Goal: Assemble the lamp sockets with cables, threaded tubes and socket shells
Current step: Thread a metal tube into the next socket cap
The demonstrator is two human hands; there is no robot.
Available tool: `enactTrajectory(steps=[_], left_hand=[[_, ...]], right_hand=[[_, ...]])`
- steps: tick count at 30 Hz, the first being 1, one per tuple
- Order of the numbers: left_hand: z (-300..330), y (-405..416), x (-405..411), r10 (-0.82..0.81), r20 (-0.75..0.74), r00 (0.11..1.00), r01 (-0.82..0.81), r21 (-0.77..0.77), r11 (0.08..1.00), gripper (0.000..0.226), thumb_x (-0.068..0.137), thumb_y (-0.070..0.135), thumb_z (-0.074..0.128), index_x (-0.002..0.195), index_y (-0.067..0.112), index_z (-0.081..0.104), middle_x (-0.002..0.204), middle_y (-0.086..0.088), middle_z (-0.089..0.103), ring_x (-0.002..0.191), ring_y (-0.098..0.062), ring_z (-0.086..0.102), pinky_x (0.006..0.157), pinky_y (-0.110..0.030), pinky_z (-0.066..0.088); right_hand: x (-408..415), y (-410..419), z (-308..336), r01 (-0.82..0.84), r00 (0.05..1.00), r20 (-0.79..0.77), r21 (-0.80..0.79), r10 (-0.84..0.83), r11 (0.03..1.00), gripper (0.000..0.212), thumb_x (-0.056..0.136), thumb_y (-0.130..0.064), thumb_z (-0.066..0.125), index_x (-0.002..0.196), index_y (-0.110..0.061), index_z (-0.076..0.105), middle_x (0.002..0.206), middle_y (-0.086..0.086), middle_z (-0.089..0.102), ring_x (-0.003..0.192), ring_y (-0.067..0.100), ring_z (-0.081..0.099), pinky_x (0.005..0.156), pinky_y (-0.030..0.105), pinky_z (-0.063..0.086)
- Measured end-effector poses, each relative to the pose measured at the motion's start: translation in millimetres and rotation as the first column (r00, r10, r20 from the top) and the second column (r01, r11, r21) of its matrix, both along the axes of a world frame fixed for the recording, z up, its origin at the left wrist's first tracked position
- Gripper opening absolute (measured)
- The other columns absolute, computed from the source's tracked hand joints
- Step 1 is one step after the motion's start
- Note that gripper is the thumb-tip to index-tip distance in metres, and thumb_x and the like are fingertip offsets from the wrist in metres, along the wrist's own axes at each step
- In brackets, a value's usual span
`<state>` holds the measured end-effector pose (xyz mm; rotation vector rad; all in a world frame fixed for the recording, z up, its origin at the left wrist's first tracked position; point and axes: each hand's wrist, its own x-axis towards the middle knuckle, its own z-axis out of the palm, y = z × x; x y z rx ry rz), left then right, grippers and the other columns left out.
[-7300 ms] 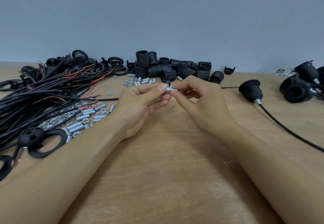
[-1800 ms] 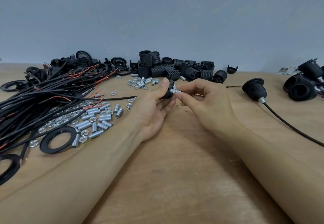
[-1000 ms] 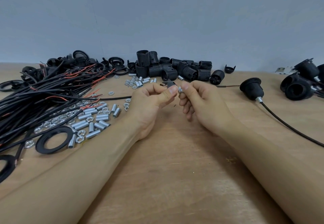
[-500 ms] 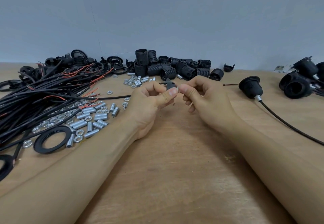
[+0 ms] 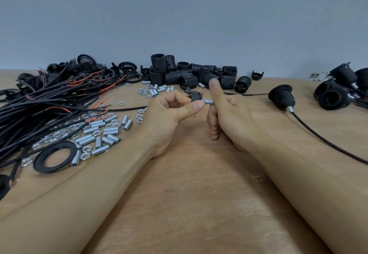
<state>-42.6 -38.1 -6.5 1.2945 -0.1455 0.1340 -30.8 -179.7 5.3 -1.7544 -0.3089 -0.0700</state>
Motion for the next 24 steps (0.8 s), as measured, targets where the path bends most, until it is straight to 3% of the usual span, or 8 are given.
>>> enactTrajectory(steps=[3, 5, 7, 9, 14, 18, 22, 24], left_hand=[[1.4, -0.1, 0.5, 0.030, -0.024, 0.999, -0.031, -0.039, 0.999, 0.022, 0.061, 0.012, 0.077, 0.067, 0.007, 0.057, 0.095, -0.021, 0.061, 0.099, -0.033, 0.061, 0.102, -0.046, 0.051], [2.0, 0.8, 1.6, 0.045, -0.046, 0.998, -0.049, -0.086, 0.995, 0.022, 0.062, 0.011, 0.076, 0.069, 0.007, 0.056, 0.101, -0.024, 0.057, 0.100, -0.032, 0.060, 0.098, -0.040, 0.053], [2.1, 1.5, 2.1, 0.045, -0.050, 0.998, -0.050, -0.101, 0.994, 0.022, 0.062, 0.011, 0.076, 0.069, 0.006, 0.055, 0.103, -0.025, 0.056, 0.100, -0.032, 0.060, 0.098, -0.038, 0.053], [1.2, 1.7, 2.4, 0.034, -0.048, 0.998, -0.038, -0.092, 0.995, 0.022, 0.063, 0.010, 0.075, 0.070, 0.006, 0.055, 0.102, -0.024, 0.060, 0.102, -0.031, 0.062, 0.100, -0.040, 0.053], [-0.6, 0.8, 2.6, 0.042, -0.041, 0.998, -0.045, -0.064, 0.997, 0.022, 0.063, 0.012, 0.075, 0.071, 0.004, 0.057, 0.090, -0.017, 0.060, 0.097, -0.029, 0.061, 0.101, -0.044, 0.052], [-1.2, 1.3, 2.4, 0.035, -0.031, 0.999, -0.037, -0.063, 0.997, 0.021, 0.064, 0.012, 0.075, 0.071, 0.004, 0.057, 0.096, -0.023, 0.062, 0.100, -0.032, 0.063, 0.099, -0.042, 0.053], [-1.6, 0.8, 2.8, 0.034, -0.039, 0.999, -0.037, -0.073, 0.997, 0.021, 0.064, 0.013, 0.075, 0.070, 0.005, 0.057, 0.089, -0.018, 0.063, 0.096, -0.029, 0.062, 0.099, -0.042, 0.053], [-1.3, 1.3, 2.9, 0.033, -0.039, 0.999, -0.036, -0.086, 0.996, 0.020, 0.064, 0.013, 0.075, 0.069, 0.005, 0.057, 0.088, -0.018, 0.063, 0.096, -0.029, 0.063, 0.099, -0.040, 0.053]], right_hand=[[7.1, -3.3, 1.0, 0.006, 0.993, -0.114, 0.048, 0.000, 0.999, 0.070, 0.090, -0.074, 0.030, 0.076, -0.021, 0.073, 0.064, 0.008, 0.062, 0.052, 0.019, 0.060, 0.043, 0.028, 0.048], [10.1, -8.1, -0.1, -0.012, 0.995, -0.102, 0.062, 0.019, 0.998, 0.054, 0.091, -0.066, 0.047, 0.095, -0.015, 0.064, 0.072, 0.007, 0.063, 0.057, 0.020, 0.062, 0.043, 0.029, 0.047], [8.6, -11.5, -0.2, -0.018, 1.000, -0.020, 0.045, 0.018, 0.999, 0.027, 0.093, -0.043, 0.063, 0.092, -0.016, 0.061, 0.071, 0.004, 0.063, 0.058, 0.023, 0.060, 0.042, 0.030, 0.045], [6.4, -12.3, 0.1, -0.022, 0.999, 0.050, -0.006, 0.022, 1.000, 0.020, 0.095, -0.028, 0.063, 0.081, -0.014, 0.062, 0.065, 0.004, 0.061, 0.057, 0.022, 0.057, 0.041, 0.028, 0.043], [3.9, -8.1, 0.3, 0.079, 0.993, 0.095, -0.166, -0.064, 0.983, 0.067, 0.098, -0.060, 0.038, 0.054, -0.013, 0.057, 0.044, 0.004, 0.052, 0.039, 0.011, 0.047, 0.041, 0.017, 0.038], [4.2, -9.1, -0.8, 0.017, 0.993, 0.116, -0.167, 0.002, 0.986, 0.041, 0.097, -0.048, 0.053, 0.073, -0.015, 0.060, 0.052, -0.003, 0.057, 0.044, 0.008, 0.049, 0.041, 0.016, 0.037], [6.6, -10.5, 0.7, 0.033, 0.999, 0.003, -0.083, -0.033, 0.996, 0.068, 0.095, -0.066, 0.038, 0.060, -0.012, 0.061, 0.044, 0.007, 0.053, 0.036, 0.014, 0.045, 0.037, 0.019, 0.034], [6.0, -11.5, 2.1, -0.021, 1.000, 0.015, -0.067, 0.022, 0.998, 0.051, 0.095, -0.059, 0.049, 0.074, -0.015, 0.062, 0.054, 0.003, 0.058, 0.043, 0.014, 0.049, 0.037, 0.020, 0.034]])
